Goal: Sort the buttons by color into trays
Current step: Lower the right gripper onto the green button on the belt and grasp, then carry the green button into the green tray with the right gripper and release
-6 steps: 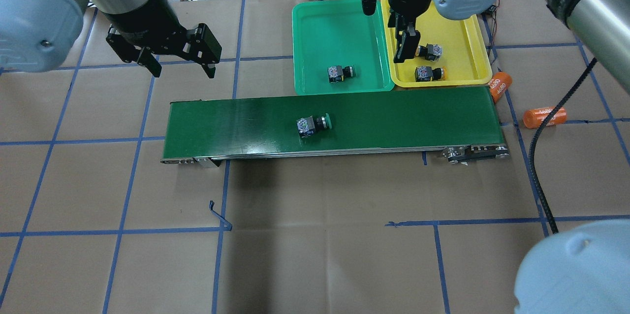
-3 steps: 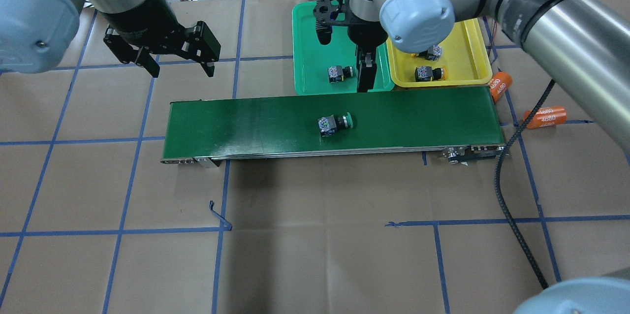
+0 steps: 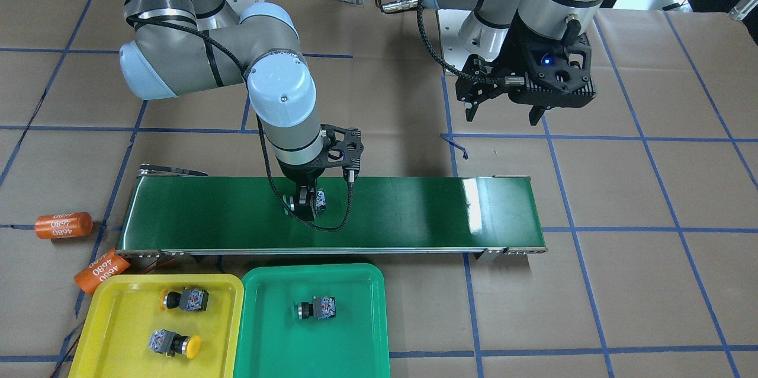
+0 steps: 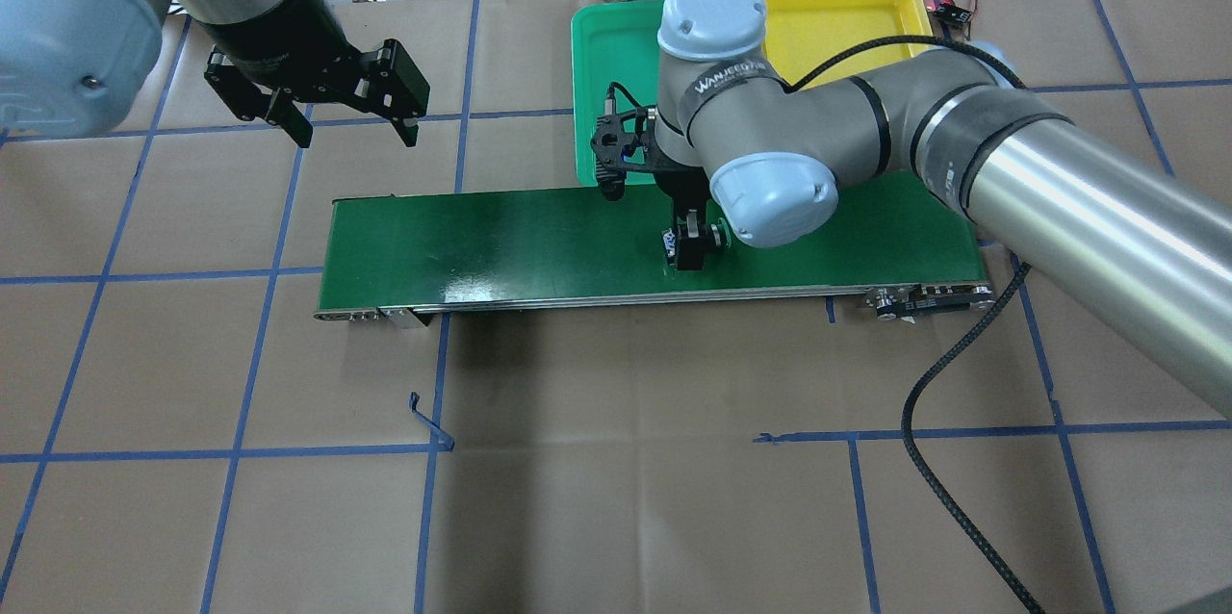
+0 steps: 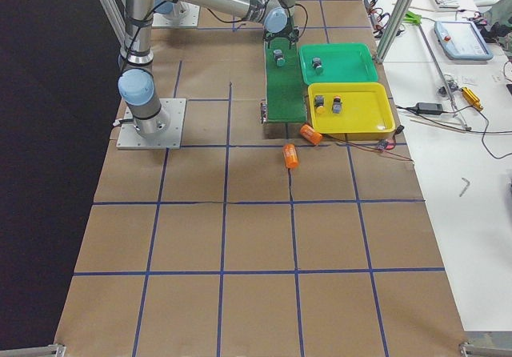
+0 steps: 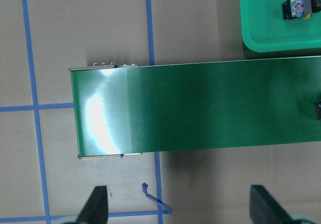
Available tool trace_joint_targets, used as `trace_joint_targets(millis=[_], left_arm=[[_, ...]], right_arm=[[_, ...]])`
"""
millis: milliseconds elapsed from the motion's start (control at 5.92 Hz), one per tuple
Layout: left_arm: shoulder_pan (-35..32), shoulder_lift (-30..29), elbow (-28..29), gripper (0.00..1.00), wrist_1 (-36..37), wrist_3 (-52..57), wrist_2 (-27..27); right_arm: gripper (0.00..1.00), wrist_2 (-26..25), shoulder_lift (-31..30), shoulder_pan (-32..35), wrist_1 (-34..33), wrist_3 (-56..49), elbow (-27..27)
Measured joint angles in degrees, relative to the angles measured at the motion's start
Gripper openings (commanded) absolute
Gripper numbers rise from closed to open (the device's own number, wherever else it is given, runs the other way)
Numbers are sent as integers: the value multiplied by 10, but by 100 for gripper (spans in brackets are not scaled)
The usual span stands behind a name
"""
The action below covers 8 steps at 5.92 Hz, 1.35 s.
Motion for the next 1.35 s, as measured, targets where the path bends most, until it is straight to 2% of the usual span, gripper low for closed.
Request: trace_joint_targets(millis=[169, 338, 506, 675, 844, 1350], left_arm=[[3, 1, 1, 99, 4, 0, 0], [3, 5, 2, 99, 2, 1, -1], [4, 12, 2, 99, -12, 1, -2], [4, 18, 2, 99, -30, 1, -3], [5, 19, 2, 99, -36, 1, -2], [6, 17, 4, 99, -38, -4, -2]], right_arm=[[100, -1, -5, -17, -35, -40, 35], [73, -1, -8, -39, -50, -77, 53], [40, -3, -10, -59, -56, -101, 63], [18, -7, -14, -71, -58, -110, 67], [13, -11, -17, -82, -59, -113, 68], [14, -19, -48, -137, -57, -151, 54]])
